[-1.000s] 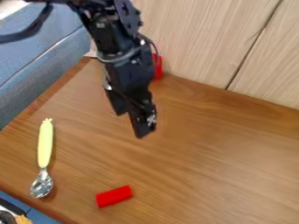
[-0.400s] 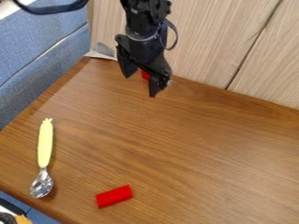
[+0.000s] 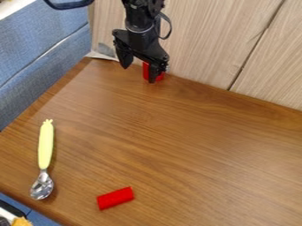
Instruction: Move the red object to lower middle of the table
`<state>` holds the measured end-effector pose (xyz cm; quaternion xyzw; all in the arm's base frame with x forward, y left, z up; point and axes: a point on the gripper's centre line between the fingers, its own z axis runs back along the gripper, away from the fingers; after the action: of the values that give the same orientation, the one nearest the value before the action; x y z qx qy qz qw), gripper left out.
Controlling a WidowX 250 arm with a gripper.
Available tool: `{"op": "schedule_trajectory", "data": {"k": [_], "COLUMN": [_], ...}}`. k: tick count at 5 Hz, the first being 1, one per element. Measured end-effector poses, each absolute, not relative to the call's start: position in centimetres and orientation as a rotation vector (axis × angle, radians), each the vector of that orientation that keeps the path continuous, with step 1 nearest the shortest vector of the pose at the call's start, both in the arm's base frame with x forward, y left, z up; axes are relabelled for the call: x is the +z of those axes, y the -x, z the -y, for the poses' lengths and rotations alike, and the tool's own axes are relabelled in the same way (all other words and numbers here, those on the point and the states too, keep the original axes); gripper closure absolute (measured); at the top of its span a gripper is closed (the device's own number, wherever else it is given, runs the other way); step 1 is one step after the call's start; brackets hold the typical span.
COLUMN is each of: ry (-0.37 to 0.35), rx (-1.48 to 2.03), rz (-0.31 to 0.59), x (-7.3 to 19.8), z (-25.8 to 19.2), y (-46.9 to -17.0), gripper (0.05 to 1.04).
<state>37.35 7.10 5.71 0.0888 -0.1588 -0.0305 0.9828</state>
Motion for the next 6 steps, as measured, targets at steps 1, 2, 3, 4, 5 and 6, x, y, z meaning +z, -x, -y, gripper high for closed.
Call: {"op": "schedule_trajectory", "data": {"k": [1, 2, 3, 4, 5, 6], "ry": [-0.149, -0.172, -0.149, -0.117, -0.097, -0.082], "rx": [0.001, 0.049, 0.064, 0.064, 0.055, 0.04], "rz": [0.333, 0.337, 0.342, 0.331, 0.335, 0.321], "x": [4.9, 4.0, 3.3, 2.2, 1.9, 0.7], "z": [-8.4, -9.3, -9.2, -8.7, -8.0, -7.3], "y": [-39.1, -40.8, -42.1, -42.9, -43.6, -44.1], "gripper": [0.083, 0.083, 0.082, 0.083, 0.082, 0.118]}}
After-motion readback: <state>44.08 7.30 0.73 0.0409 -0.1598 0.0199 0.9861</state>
